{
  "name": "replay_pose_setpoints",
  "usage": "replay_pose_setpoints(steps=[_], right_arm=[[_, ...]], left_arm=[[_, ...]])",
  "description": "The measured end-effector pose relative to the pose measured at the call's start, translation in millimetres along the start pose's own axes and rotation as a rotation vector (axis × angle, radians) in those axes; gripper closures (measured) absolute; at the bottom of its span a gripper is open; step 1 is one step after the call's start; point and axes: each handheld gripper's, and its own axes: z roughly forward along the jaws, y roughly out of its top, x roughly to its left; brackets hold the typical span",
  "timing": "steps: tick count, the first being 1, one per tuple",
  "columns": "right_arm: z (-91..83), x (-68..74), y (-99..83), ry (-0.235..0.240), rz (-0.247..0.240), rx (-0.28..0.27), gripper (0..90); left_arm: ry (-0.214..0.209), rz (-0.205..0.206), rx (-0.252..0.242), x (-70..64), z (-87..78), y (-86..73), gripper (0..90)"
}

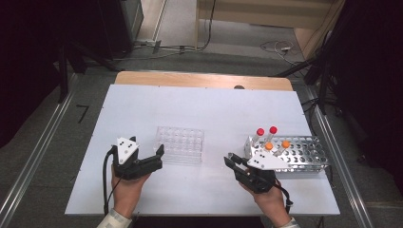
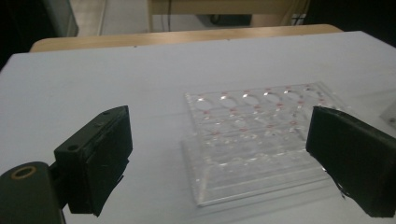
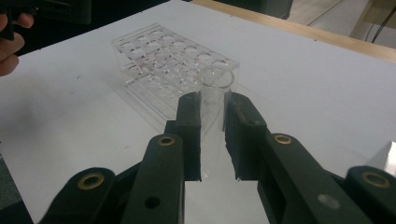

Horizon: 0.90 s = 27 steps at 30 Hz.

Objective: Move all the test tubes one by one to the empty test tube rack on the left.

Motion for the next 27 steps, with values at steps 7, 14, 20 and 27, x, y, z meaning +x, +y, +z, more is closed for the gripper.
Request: replay_pose_setpoints(steps=[7, 14, 20, 27], right_arm=[[19.1, 10.7, 1.8, 0.025, -0.015, 0.022, 73.5], [35.8, 20.3, 2.9, 0.045, -0.031, 0.035, 73.4], [44.8, 26.6, 3.9, 0.061, -0.035, 0.041, 73.4], [51.3, 34.7, 4.4, 0.074, -0.051, 0.042, 73.4]], left_arm=[[-0.088, 0.040, 0.014, -24.4, 4.4, 4.9, 12.9], [-0.171, 0.074, 0.031, -46.6, 7.9, 6.9, 19.1], [-0.255, 0.087, 0.026, -63.1, 8.5, 11.0, 23.3], [-0.385, 0.111, 0.039, -81.1, 7.6, 15.8, 46.3]])
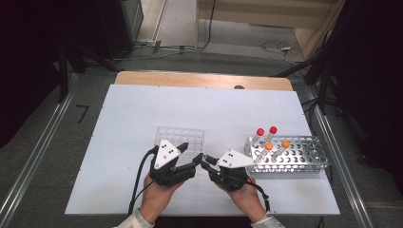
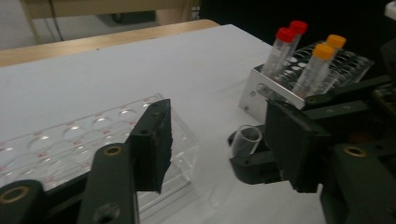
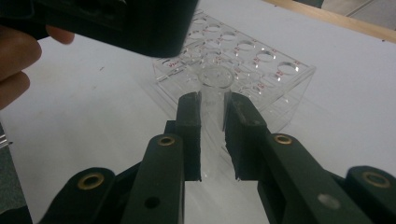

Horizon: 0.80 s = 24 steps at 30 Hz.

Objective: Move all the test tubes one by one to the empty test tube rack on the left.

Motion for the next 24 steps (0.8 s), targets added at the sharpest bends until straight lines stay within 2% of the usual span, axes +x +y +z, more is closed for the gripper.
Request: replay_pose_setpoints(steps=[1, 4, 9, 12, 17, 24], right_arm=[[0.1, 0.6, 0.2, 0.000, -0.002, -0.002, 73.4], [0.3, 3.1, 0.2, -0.004, -0.014, -0.003, 73.4], [-0.4, 5.6, 0.6, -0.006, -0.021, -0.005, 73.4], [-1.0, 6.7, 1.2, -0.006, -0.030, -0.009, 73.4], [-0.7, 7.0, 0.8, -0.010, -0.030, -0.006, 73.4], [-0.6, 5.8, 0.5, -0.004, -0.027, -0.005, 72.7]], left_arm=[[0.000, 0.000, 0.000, 0.0, 0.0, 0.0, 49.2], [-0.035, 0.001, 0.033, -2.4, 5.6, -0.1, 53.8], [-0.044, 0.001, 0.068, -2.9, 11.4, -1.0, 59.4], [-0.052, 0.002, 0.072, -2.9, 12.2, -1.4, 67.1], [-0.061, 0.011, 0.079, -4.8, 13.2, -2.0, 74.3], [-0.051, 0.018, 0.082, -4.8, 13.7, -1.0, 76.6]])
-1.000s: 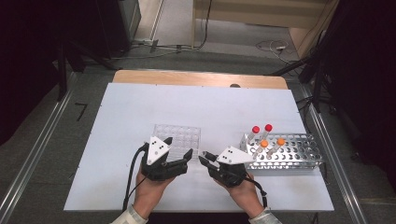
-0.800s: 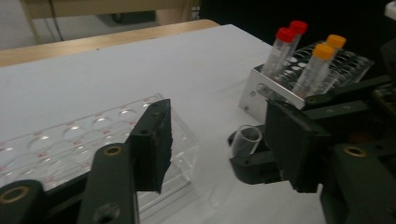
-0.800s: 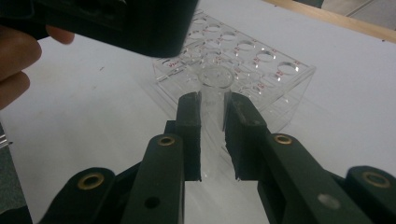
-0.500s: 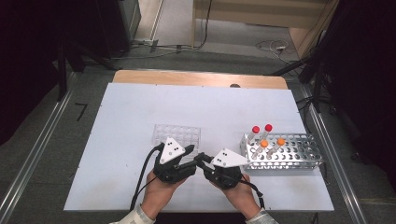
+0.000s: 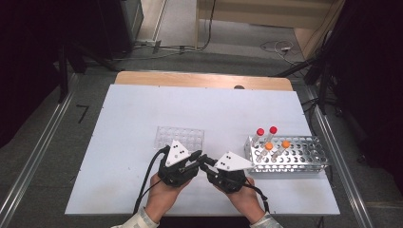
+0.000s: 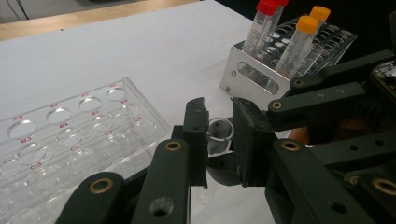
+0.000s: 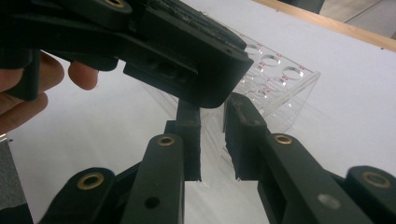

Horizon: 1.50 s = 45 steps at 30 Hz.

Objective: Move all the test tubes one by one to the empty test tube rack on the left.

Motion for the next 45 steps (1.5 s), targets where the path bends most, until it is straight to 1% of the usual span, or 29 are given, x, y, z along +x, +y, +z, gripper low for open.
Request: replay_pose_setpoints(steps=[3, 6, 7, 9, 11, 12, 13, 14, 15, 16, 18, 19, 21, 24, 26, 28, 30, 33, 35, 40, 45], right_arm=[[-0.6, -1.3, -0.1, 0.011, 0.007, -0.003, 72.5], [-1.6, -3.1, 0.4, 0.028, 0.016, -0.002, 63.5], [-1.6, -3.1, 0.4, 0.028, 0.016, -0.002, 63.5], [-2.4, -3.7, 0.5, 0.034, 0.016, -0.002, 55.8], [-4.2, -5.0, 0.9, 0.046, 0.018, 0.002, 49.8], [-7.3, -6.0, 1.0, 0.047, 0.023, 0.003, 46.9], [-7.3, -6.0, 1.0, 0.047, 0.023, 0.003, 46.9], [-10.8, -7.5, 1.0, 0.051, 0.032, 0.000, 45.0], [-12.6, -8.3, 0.8, 0.050, 0.036, -0.003, 44.5], [-12.6, -8.3, 0.8, 0.050, 0.036, -0.003, 44.5], [-17.4, -10.8, -0.2, 0.048, 0.039, -0.006, 41.3], [-18.6, -11.5, -0.6, 0.046, 0.042, -0.003, 40.3], [-20.8, -12.8, -1.6, 0.042, 0.048, 0.003, 37.4], [-22.7, -16.0, -3.6, 0.032, 0.057, 0.008, 32.9], [-23.5, -17.8, -5.0, 0.026, 0.066, 0.012, 30.5], [-23.8, -19.2, -5.9, 0.022, 0.072, 0.014, 29.5], [-24.2, -20.1, -6.5, 0.021, 0.074, 0.013, 29.2], [-24.3, -20.3, -6.7, 0.020, 0.073, 0.013, 29.0], [-24.1, -20.2, -7.0, 0.018, 0.073, 0.012, 28.7], [-24.5, -20.2, -7.4, 0.016, 0.074, 0.014, 28.6], [-25.6, -21.2, -7.5, 0.014, 0.076, 0.009, 28.7]], left_arm=[[-0.002, -0.003, -0.004, 0.0, -0.3, 0.8, 77.0], [-0.004, -0.007, -0.011, 0.0, -0.2, 2.2, 77.1], [-0.002, -0.006, -0.015, 0.4, -0.4, 2.9, 77.1], [-0.002, -0.008, -0.020, 1.6, -1.3, 5.3, 77.2], [-0.001, -0.014, -0.034, 3.3, -3.6, 9.2, 77.2], [0.001, -0.017, -0.048, 4.8, -7.0, 14.3, 77.2], [0.001, -0.017, -0.048, 4.8, -7.0, 14.3, 77.2], [-0.001, -0.019, -0.057, 5.5, -8.8, 16.9, 77.2], [0.005, -0.020, -0.078, 7.3, -12.2, 21.7, 77.2], [0.005, -0.020, -0.078, 7.3, -12.2, 21.7, 77.2], [0.016, -0.022, -0.093, 11.6, -14.2, 28.7, 77.2], [0.016, -0.022, -0.093, 11.6, -14.2, 28.7, 77.2], [0.033, -0.025, -0.109, 16.1, -14.0, 36.1, 77.2], [0.044, -0.027, -0.116, 19.0, -13.0, 40.3, 77.2], [0.066, -0.020, -0.119, 21.3, -11.4, 44.1, 77.2], [0.079, -0.021, -0.123, 23.6, -10.3, 47.7, 77.2], [0.100, -0.003, -0.116, 25.0, -8.7, 50.6, 77.2], [0.113, 0.001, -0.106, 26.1, -3.9, 51.6, 77.2], [0.130, 0.015, -0.096, 25.9, 0.0, 50.4, 77.2], [0.136, 0.017, -0.080, 26.7, 8.7, 46.2, 77.2], [0.152, 0.036, -0.058, 25.3, 17.7, 38.7, 77.1]])
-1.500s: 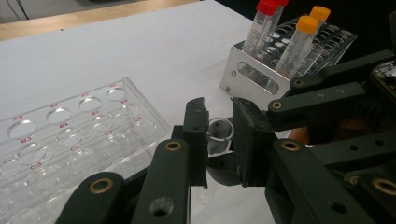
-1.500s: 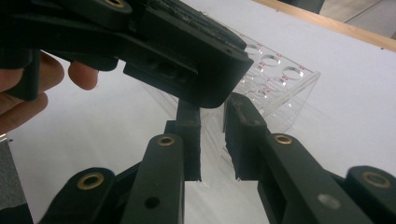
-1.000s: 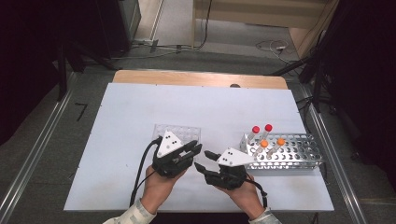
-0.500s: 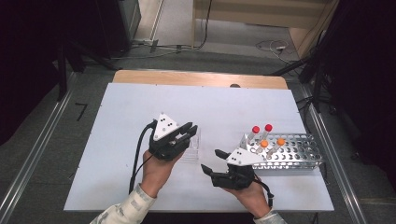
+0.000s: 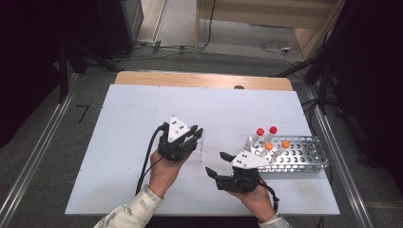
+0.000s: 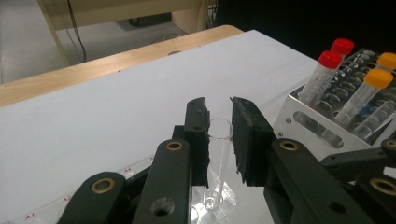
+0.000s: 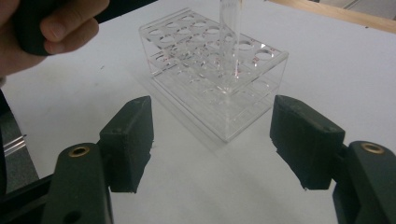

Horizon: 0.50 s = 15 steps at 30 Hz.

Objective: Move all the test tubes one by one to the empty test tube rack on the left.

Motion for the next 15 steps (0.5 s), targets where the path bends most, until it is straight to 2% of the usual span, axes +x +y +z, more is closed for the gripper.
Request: replay_pose_setpoints(steps=[9, 15], right_arm=[[1.3, 0.5, -1.0, -0.002, 0.002, 0.006, 28.6], [1.3, 1.1, -1.2, -0.003, 0.004, 0.009, 28.6]], left_arm=[[0.012, 0.018, 0.062, -3.4, 16.7, -20.9, 77.1], [0.016, 0.021, 0.080, -4.4, 22.1, -28.3, 76.9]])
